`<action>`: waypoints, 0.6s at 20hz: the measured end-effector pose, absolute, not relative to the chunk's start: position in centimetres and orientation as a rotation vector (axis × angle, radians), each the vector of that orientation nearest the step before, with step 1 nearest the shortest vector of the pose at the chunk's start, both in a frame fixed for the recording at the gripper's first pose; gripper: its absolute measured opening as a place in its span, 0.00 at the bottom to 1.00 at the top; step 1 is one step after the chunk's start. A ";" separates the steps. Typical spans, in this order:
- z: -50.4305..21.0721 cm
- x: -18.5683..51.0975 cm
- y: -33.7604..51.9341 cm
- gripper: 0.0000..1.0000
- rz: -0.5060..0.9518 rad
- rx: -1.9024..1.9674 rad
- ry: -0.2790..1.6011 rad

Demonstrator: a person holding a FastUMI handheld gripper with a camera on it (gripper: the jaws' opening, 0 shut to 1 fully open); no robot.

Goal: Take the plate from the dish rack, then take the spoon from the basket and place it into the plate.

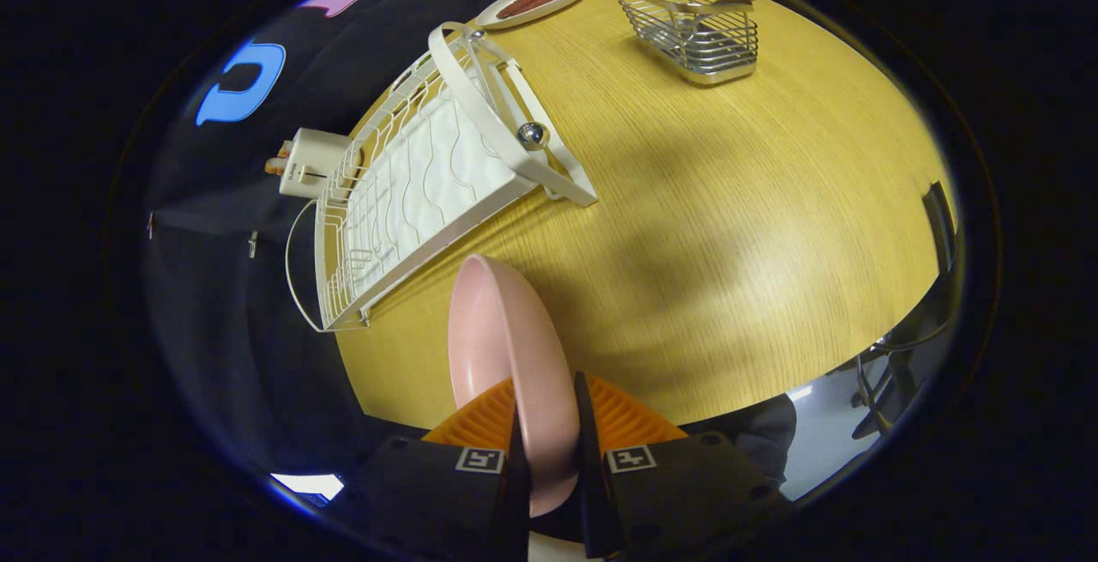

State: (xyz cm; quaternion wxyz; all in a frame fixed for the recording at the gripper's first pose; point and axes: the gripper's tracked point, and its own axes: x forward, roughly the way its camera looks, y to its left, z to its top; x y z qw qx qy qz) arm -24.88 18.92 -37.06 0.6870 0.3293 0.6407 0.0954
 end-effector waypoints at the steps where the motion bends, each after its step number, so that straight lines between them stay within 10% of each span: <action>1: -37.8 -24.8 18.2 0.30 0.192 0.702 1.436; 12: -37.6 -21.8 16.2 0.53 0.164 0.607 1.316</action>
